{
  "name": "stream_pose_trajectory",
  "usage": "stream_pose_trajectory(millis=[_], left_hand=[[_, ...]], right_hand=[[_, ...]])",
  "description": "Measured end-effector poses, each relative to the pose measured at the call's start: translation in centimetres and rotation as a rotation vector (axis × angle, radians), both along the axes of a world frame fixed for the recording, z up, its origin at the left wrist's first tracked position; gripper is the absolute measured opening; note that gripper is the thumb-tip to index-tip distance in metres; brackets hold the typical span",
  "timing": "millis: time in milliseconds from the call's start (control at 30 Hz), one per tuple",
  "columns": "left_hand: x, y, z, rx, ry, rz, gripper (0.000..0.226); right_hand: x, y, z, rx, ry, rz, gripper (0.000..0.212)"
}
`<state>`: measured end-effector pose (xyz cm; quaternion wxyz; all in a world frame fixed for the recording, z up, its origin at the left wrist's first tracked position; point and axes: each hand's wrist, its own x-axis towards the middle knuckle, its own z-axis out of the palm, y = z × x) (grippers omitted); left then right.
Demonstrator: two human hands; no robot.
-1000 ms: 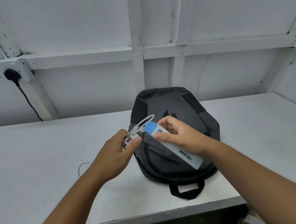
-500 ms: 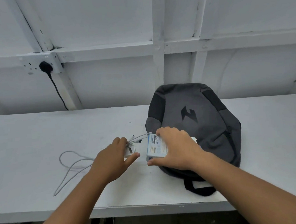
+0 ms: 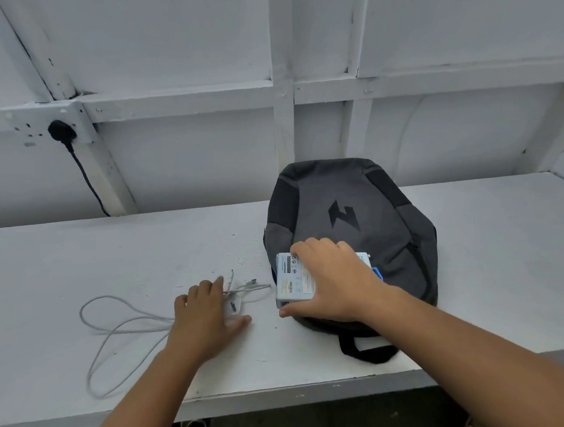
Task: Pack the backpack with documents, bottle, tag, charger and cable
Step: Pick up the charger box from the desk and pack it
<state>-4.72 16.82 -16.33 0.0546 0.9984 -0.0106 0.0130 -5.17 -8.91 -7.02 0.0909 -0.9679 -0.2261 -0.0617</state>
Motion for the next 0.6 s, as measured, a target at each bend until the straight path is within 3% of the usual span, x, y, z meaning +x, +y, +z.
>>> stream_pose_trajectory(millis=[67, 167, 233, 300, 367, 467, 533, 600], left_hand=[[-0.9, -1.4, 1.7, -0.208, -0.105, 0.023, 0.081], [-2.9, -4.7, 4.5, -0.674, -0.236, 0.014, 0.04], [-3.5, -6.7, 6.0, -1.02, -0.048, 0.048, 0.014], [-3.8, -7.7, 6.9, -1.319, 0.156, 0.104, 0.017], [-3.4, -7.8, 7.2, -1.464, 0.273, 0.145, 0.022], [-3.3, -7.3, 6.9, -1.526, 0.344, 0.143, 0.022], [-3.2, -6.9, 6.4, -1.537, 0.334, 0.16, 0.02], [-2.9, -6.4, 6.3, -1.544, 0.327, 0.211, 0.02]], right_hand=[[-0.3, -0.1, 0.1, 0.012, -0.007, 0.002, 0.086], [-0.9, 0.1, 0.3, 0.043, -0.039, 0.019, 0.086], [-1.2, 0.3, 0.5, 0.046, -0.069, 0.036, 0.086], [-1.3, 0.1, 0.8, 0.024, -0.092, 0.042, 0.087], [-1.5, -0.2, 0.9, 0.006, -0.075, 0.046, 0.089], [-2.0, -0.8, 0.6, 0.016, -0.135, 0.095, 0.094], [-2.8, -2.0, -0.1, 0.155, -0.286, 0.162, 0.092], [-3.9, -4.5, -2.0, 0.302, -0.474, 0.242, 0.076]])
